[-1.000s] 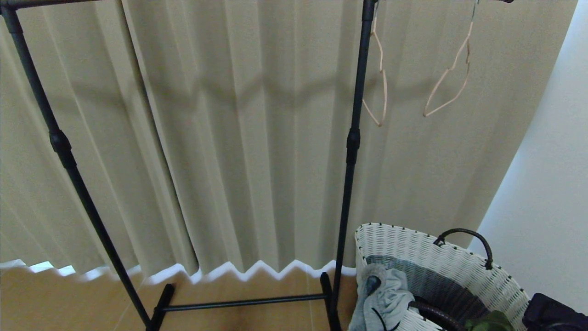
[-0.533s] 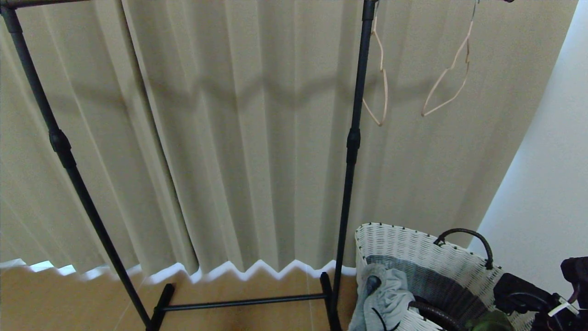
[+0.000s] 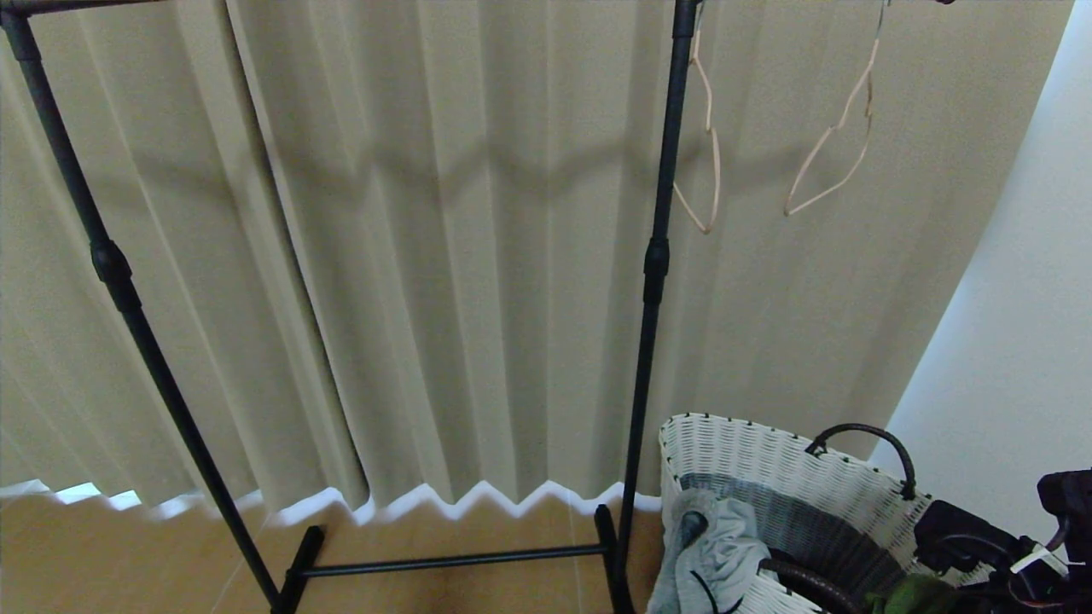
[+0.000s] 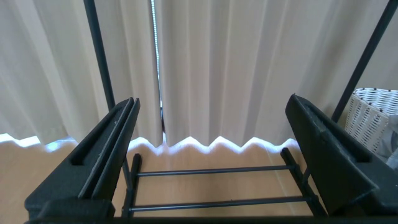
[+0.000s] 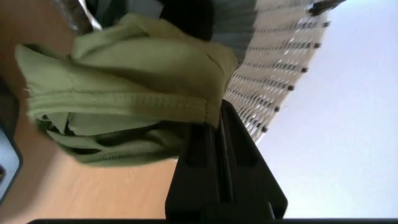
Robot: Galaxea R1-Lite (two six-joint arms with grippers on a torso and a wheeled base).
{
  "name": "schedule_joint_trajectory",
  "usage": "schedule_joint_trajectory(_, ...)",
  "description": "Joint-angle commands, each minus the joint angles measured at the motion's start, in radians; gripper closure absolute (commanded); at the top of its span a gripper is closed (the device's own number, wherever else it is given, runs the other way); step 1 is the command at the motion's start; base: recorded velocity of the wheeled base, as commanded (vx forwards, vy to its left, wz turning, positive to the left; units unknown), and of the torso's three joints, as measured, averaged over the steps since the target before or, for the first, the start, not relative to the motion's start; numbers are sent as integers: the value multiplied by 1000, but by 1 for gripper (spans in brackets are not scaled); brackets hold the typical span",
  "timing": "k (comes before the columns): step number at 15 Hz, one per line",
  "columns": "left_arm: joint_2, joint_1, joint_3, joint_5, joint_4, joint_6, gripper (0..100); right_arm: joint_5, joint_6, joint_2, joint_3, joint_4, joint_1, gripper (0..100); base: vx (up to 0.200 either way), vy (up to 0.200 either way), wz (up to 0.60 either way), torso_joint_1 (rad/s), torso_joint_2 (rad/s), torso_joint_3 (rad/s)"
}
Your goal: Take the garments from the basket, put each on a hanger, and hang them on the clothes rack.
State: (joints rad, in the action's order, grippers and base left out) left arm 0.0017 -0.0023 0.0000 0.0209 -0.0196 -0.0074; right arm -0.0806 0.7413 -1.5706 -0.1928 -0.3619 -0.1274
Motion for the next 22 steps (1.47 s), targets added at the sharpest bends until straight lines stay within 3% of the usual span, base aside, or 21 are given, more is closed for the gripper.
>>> schedule_joint_trajectory(1,0,-1,0,1,0,0,0,9,-8,103,15,-5,0,100,0,0,0,0,0,0)
schedule_joint_trajectory(5,0,-1,0,1,0,0,0,38,-62,469,47,11,0,100,0,0,0,0,0,0)
schedule_joint_trajectory(9,0,-1,0,2,0,-2,0,87,-184,655,12,11,0,100,0,0,0,0,0,0)
schedule_joint_trajectory(12,0,-1,0,7,-2,0,0,111,-234,716,1,11,2,100,-133,0,0,2,5,0)
schedule_joint_trajectory(22,0,-1,0,8,-2,0,0,113,-235,739,9,11,9,100,-180,0,0,2,2,2)
